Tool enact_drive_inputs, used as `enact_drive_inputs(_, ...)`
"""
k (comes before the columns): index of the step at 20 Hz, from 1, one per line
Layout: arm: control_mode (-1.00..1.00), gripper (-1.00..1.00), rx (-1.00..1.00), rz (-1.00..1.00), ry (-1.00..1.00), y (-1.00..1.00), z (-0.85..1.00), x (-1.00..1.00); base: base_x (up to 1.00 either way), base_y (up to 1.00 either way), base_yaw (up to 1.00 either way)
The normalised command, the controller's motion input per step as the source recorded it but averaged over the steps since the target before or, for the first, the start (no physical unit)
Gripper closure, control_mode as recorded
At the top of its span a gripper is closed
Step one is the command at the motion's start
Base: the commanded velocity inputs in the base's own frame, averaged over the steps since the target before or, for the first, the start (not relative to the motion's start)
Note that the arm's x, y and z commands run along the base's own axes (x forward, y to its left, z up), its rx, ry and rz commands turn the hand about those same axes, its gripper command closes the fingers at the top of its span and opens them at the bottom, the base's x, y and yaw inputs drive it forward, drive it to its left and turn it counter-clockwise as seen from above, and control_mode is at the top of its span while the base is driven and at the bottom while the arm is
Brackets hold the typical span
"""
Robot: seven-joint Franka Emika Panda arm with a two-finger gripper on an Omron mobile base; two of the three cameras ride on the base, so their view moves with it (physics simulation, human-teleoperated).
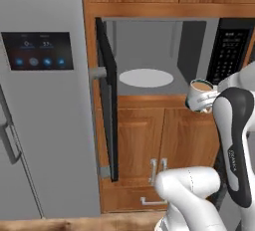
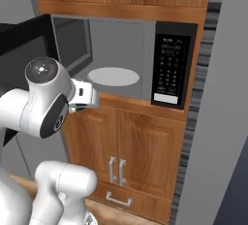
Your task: Pick the cup of tea, navigate to the dining table, and place it on the saucer.
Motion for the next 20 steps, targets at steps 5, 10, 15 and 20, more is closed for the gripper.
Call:
enact_drive_inputs(5, 1.0, 1.0, 0.0, 0.0, 0.0, 0.0, 0.0, 0.0, -0.56, -0.47, 0.32)
enact_drive_inputs(10, 1.0, 1.0, 0.0, 0.0, 0.0, 0.0, 0.0, 0.0, -0.74, -0.32, 0.41)
enact_drive_inputs(15, 1.0, 1.0, 0.0, 0.0, 0.0, 0.0, 0.0, 0.0, -0.74, -0.16, 0.46)
enact_drive_inputs(20, 1.0, 1.0, 0.0, 0.0, 0.0, 0.0, 0.0, 0.0, -0.72, -0.08, 0.5)
